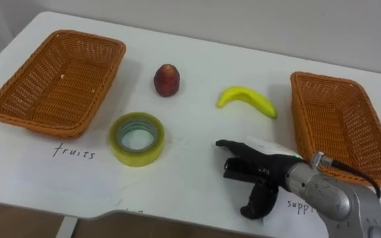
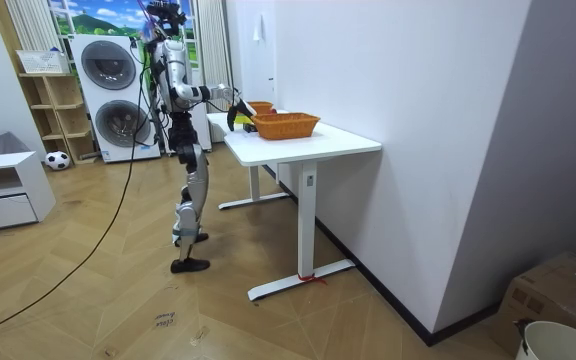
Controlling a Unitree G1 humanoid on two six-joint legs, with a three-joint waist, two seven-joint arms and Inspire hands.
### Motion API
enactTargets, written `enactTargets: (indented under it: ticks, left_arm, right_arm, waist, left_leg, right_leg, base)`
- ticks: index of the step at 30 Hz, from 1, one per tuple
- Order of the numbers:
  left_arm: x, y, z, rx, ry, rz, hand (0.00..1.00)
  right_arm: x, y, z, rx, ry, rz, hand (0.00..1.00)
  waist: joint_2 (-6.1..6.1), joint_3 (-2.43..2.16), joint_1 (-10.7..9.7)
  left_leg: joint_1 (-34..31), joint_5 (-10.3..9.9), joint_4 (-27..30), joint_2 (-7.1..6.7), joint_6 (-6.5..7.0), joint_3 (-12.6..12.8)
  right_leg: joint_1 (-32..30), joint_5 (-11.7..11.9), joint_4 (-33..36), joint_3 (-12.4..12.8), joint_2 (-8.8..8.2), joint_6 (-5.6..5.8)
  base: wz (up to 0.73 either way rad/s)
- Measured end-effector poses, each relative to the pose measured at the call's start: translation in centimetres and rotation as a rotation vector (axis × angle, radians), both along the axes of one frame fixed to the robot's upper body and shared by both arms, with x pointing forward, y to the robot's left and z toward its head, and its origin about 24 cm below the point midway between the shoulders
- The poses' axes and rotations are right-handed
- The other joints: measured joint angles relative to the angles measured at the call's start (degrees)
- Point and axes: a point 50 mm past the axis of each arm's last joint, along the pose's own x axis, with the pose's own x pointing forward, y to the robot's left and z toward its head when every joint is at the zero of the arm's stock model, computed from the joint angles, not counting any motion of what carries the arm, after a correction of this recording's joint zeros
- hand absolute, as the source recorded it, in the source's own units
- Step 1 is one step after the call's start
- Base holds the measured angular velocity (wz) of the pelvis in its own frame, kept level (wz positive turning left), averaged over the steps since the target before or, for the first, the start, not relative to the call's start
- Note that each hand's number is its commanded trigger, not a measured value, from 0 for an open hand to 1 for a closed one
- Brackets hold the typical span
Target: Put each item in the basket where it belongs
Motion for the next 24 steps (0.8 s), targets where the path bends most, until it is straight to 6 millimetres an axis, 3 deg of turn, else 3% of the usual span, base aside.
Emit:
enactTargets:
  ticks: [13, 24]
  left_arm:
    - [0.3, 0.2, 0.2, 0.010, -0.012, 0.011, 0.00]
    - [0.5, 0.3, 0.3, 0.033, -0.026, 0.018, 0.00]
  right_arm:
    - [0.4, -1.0, -0.3, -0.041, -0.045, -0.075, 0.00]
    - [0.5, -1.2, -0.4, -0.042, -0.059, -0.096, 0.00]
  waist:
    - [-0.35, 0.22, -0.1]
    - [0.39, 0.24, -0.9]
  left_leg:
    - [-0.3, 0.2, 0.0, -0.01, 0.02, 0.2]
    - [0.2, 0.4, -0.1, -0.50, 0.36, 0.1]
  right_leg:
    - [-0.6, 0.0, 0.2, 0.2, -0.01, 0.00]
    - [0.1, 0.0, 0.1, 0.3, -0.47, 0.00]
  base:
    - [-0.01]
    - [0.00]
